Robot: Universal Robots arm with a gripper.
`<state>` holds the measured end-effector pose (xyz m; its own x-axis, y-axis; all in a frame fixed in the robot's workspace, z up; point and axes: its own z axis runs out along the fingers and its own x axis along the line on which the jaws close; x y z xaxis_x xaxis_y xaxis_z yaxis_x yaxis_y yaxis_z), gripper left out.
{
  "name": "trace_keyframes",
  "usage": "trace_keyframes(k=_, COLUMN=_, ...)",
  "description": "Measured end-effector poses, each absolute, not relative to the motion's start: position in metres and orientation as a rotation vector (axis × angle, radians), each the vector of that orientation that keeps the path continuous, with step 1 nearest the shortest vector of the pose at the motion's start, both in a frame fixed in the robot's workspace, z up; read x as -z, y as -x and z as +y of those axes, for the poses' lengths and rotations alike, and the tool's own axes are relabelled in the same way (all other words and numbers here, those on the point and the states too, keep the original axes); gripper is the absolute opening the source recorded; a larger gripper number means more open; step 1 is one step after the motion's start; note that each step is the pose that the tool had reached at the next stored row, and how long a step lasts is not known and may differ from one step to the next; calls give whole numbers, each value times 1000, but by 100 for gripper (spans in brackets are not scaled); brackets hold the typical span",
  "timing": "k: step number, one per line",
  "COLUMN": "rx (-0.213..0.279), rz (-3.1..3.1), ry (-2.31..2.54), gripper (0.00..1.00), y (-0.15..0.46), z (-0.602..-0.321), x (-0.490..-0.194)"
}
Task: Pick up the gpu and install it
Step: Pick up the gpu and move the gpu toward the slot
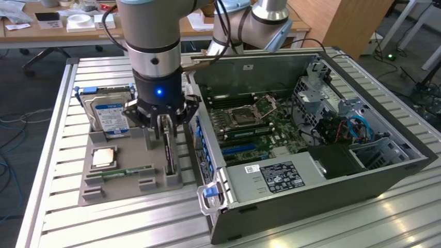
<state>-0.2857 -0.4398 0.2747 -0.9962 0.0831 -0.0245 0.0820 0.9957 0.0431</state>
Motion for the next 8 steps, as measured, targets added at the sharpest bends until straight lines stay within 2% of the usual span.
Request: trace_keyframes(k=8, rx=-64, rz=3111, ry=-147, gripper=43, y=286, z=-440, x=-269)
